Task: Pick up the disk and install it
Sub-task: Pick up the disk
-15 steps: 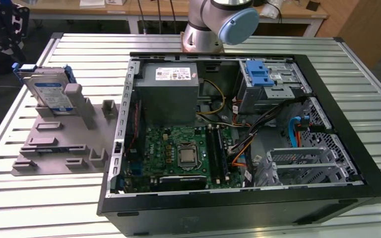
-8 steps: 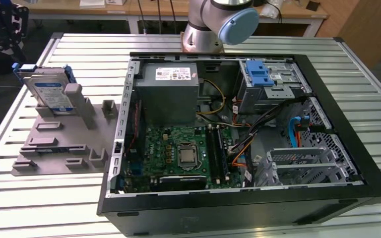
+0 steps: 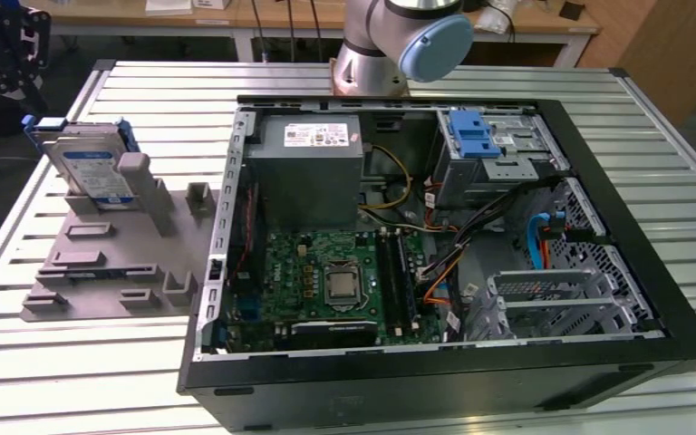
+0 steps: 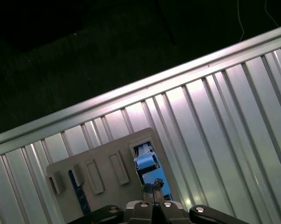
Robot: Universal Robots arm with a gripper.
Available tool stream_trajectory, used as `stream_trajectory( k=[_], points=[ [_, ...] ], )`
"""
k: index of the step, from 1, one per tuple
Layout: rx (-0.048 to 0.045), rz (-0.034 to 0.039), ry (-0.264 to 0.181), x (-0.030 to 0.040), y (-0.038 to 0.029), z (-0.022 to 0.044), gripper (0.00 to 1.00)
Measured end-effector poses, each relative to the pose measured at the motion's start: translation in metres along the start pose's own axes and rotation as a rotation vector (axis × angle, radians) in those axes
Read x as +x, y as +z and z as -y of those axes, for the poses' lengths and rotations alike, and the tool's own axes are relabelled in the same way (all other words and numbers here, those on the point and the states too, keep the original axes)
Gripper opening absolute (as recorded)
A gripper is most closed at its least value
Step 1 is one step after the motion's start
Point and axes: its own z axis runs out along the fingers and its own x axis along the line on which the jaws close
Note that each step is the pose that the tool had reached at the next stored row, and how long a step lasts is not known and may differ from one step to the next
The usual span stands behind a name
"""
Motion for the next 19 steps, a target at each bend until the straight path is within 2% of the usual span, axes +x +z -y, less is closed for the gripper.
stream_trajectory(
  k=[12, 13, 19],
  points=[
    [0.0000, 0.0000, -0.002, 0.0000, 0.0000, 0.0000, 0.11],
    [0.0001, -0.0002, -0.008, 0.0000, 0.0000, 0.0000, 0.11],
    [0.0004, -0.0024, -0.110, 0.0000, 0.0006, 0.0000, 0.11]
  ],
)
